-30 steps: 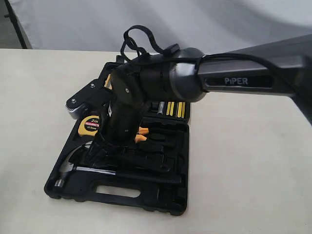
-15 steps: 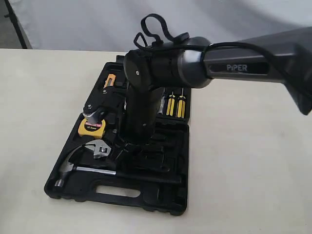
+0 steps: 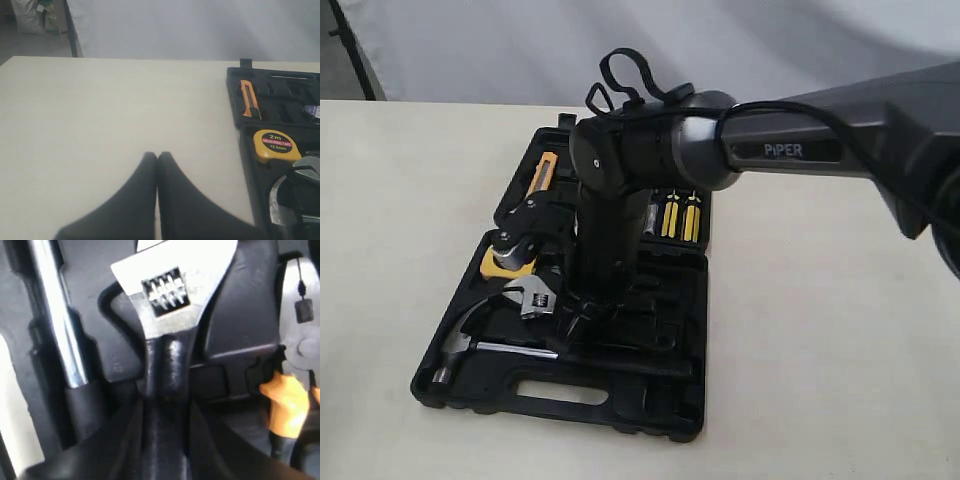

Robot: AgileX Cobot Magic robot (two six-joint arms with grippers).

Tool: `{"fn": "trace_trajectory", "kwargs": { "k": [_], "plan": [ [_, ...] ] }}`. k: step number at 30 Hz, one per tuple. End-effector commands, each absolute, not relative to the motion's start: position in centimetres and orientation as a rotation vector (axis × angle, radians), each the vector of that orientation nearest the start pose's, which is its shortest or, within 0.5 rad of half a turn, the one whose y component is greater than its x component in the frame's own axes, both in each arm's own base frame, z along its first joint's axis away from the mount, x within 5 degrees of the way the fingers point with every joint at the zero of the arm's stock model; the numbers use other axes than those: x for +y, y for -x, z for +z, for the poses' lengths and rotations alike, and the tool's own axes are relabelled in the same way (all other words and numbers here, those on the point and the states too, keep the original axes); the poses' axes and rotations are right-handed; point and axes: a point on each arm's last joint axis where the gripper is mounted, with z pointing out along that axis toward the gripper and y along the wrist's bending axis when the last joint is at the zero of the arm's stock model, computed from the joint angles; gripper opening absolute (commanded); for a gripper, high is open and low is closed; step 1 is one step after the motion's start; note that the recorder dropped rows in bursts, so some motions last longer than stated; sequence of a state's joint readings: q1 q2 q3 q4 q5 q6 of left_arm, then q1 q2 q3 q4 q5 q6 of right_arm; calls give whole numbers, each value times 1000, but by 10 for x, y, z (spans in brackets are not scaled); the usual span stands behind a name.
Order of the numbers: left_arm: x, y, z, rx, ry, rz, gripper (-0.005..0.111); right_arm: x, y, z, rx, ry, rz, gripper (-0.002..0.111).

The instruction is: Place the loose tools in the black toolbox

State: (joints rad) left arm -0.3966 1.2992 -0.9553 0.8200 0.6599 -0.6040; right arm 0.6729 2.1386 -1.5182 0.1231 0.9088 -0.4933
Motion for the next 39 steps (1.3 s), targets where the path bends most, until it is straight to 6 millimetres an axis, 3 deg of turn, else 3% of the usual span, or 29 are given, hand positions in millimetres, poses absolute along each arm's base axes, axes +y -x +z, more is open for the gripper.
{"fn": "trace_trajectory", "kwargs": {
  "k": [1, 10, 15, 18, 22, 30, 31, 35, 39],
  "plan": [
    [-66, -263, 307, 2223, -306, 348, 1, 260, -325, 156, 2559, 1635, 58, 0],
    [-66, -263, 307, 2223, -306, 348, 1, 261, -323, 150, 2561, 1682, 79, 0],
    [-66, -263, 307, 2223, -306, 348, 1, 270, -317, 151, 2527, 1715, 263, 0],
    [-66, -263, 307, 2223, -306, 348, 1, 268, -317, 151, 2536, 1717, 238, 0],
    [-66, -263, 307, 2223, -306, 348, 1, 261, -324, 150, 2585, 1630, 73, 0],
    [-66, -263, 307, 2223, -306, 348, 1, 262, -325, 150, 2584, 1591, 93, 1],
    [-66, -263, 307, 2223, -306, 348, 1, 263, -326, 150, 2577, 1587, 94, 5],
    [-66, -263, 307, 2223, -306, 348, 1, 264, -327, 151, 2558, 1579, 98, 41],
    [-66, -263, 307, 2223, -306, 348, 1, 263, -327, 151, 2541, 1618, 80, 57]
  ]
}}
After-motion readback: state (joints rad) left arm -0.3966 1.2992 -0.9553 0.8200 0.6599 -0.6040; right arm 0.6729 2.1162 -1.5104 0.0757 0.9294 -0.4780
